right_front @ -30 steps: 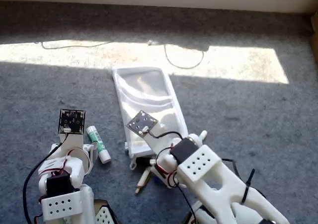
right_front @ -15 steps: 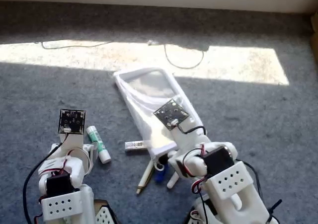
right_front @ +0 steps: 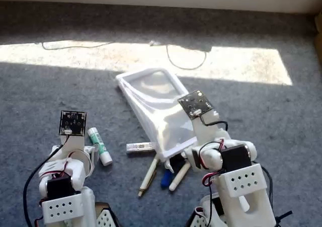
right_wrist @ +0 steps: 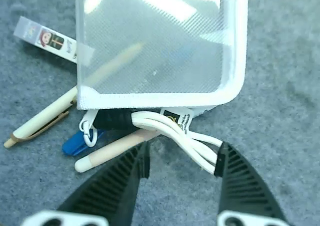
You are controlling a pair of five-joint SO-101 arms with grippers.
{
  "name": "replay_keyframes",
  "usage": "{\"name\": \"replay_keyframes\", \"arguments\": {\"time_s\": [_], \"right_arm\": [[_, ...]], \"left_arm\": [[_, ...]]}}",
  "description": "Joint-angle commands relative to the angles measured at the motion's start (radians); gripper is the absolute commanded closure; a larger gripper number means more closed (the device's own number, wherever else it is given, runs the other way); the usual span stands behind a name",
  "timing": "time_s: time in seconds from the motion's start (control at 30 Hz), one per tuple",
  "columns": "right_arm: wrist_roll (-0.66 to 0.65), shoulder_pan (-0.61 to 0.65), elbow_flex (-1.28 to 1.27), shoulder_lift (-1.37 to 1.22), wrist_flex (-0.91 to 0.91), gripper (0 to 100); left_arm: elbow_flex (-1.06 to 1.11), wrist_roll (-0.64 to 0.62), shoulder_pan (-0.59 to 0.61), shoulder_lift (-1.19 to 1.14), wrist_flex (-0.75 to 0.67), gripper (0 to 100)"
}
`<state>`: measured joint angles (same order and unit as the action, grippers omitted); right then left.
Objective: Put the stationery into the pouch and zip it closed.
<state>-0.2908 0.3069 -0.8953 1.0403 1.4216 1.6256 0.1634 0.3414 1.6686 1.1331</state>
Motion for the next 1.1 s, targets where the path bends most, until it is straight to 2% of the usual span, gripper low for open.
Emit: {"name": "replay_keyframes", "arguments": {"time_s": [0.0, 0.07, 0.2, 0.3, 0.43, 0.77, 1.07], "right_arm": [[-0.008, -0.008, 0.128, 0.027, 0.028, 85.1], [-0.008, 0.008, 0.151, 0.024, 0.027, 88.8], [-0.006, 0.143, 0.099, -0.033, 0.022, 94.6], [-0.006, 0.197, 0.038, -0.113, -0.059, 97.1], [-0.006, 0.197, -0.005, -0.229, -0.189, 97.7], [-0.006, 0.199, 0.001, -0.539, -0.364, 97.7], [-0.006, 0.200, 0.001, -0.634, -0.645, 97.7]], "left_arm": [[-0.005, -0.008, 0.010, -0.001, -0.014, 77], [-0.005, -0.008, 0.010, -0.001, -0.014, 77], [-0.005, -0.008, 0.010, -0.001, -0.014, 77], [-0.005, -0.008, 0.010, -0.001, -0.014, 77], [-0.005, -0.008, 0.010, -0.001, -0.014, 77], [-0.005, -0.008, 0.010, -0.001, -0.014, 77], [-0.005, -0.008, 0.010, -0.001, -0.014, 77]]}}
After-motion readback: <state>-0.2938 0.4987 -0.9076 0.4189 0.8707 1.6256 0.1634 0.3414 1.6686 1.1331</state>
